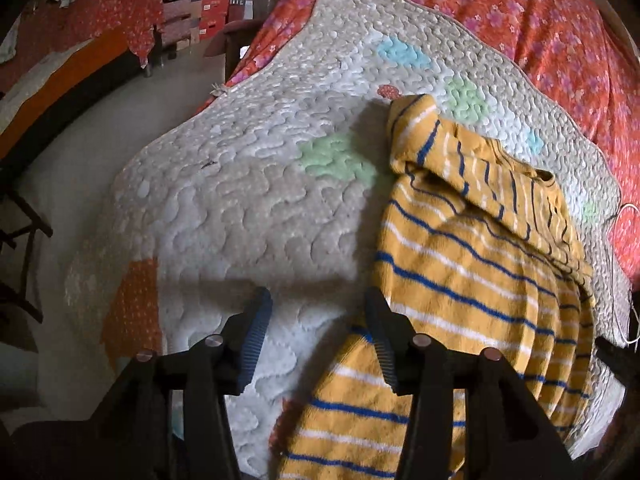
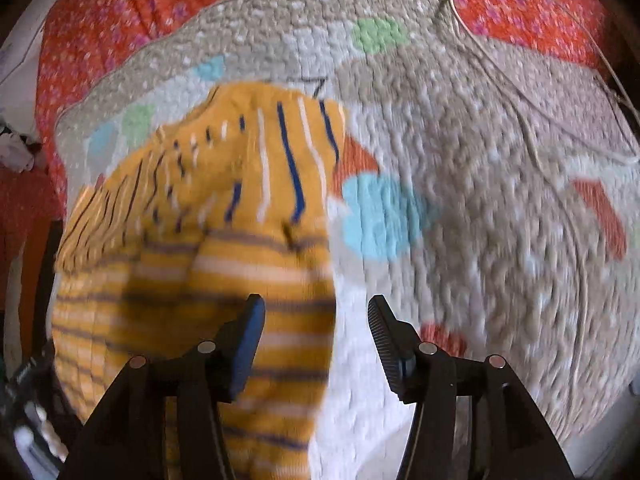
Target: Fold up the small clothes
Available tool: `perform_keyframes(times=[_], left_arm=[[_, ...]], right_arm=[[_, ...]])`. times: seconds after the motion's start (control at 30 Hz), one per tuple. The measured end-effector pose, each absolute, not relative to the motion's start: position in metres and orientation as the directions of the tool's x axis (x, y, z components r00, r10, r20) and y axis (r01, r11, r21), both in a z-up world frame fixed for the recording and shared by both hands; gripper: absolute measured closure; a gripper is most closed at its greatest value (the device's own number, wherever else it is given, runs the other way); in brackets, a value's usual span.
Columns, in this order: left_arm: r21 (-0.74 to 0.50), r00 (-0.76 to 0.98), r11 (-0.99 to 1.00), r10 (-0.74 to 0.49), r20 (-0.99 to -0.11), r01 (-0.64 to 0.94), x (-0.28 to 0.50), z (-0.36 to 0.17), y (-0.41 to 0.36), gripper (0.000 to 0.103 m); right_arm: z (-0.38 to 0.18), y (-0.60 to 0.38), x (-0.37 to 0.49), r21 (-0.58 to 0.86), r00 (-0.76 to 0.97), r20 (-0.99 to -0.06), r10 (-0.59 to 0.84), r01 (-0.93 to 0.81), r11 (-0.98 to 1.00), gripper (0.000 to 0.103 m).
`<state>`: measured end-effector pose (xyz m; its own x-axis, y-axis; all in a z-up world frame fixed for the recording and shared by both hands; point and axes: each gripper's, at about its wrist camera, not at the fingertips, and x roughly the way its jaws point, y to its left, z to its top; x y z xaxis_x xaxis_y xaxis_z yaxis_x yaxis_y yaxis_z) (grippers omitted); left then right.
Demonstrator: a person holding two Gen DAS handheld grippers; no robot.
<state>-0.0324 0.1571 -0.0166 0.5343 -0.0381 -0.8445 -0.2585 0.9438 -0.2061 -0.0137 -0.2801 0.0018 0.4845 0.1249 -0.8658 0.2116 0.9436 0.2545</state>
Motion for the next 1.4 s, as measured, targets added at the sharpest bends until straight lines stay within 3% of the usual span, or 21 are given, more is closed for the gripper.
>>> perform_keyframes(times=[0.2,0.47,0.6,0.73,1.17,1.4], left_arm=[[-0.234,0.521,0.937,-0.069,-0.851,-0.259,-0.043,-0.023,0.158,0.036],[-0.240,0.492,0.955,-0.126,-0.862,-0.176,-0.055,-0.026,0.143,0.036],[-0.298,0.480,0.944,-0.196,-0.855,-0.145,-0.062,-0.027,0.146,0.045],[-0.376,0.468,0.917,-0.276,-0.840,-0.135,-0.067,-0.029,0.151,0.046],[-0.298,0.432,0.953,-0.245,-0.868,-0.057,-0.076,-0.036,0.137,0.045],[-0.302,0.405,0.953,-0.269,-0.874,-0.016,-0.098,-0.044,0.139,0.045]], right_arm=[[-0.019,-0.271,-0.042,0.362,0.456,-0.859,0.232,0.221,0.906,0.045],[-0.026,-0.266,-0.061,0.433,0.463,-0.837,0.293,0.232,0.871,0.039],[-0.028,-0.266,-0.072,0.461,0.466,-0.825,0.319,0.230,0.857,0.036],[-0.030,-0.261,-0.084,0.491,0.466,-0.809,0.358,0.201,0.848,0.032],[-0.043,-0.246,-0.130,0.520,0.433,-0.799,0.416,0.153,0.840,0.029],[-0.067,-0.232,-0.150,0.548,0.329,-0.813,0.480,0.154,0.822,0.028]])
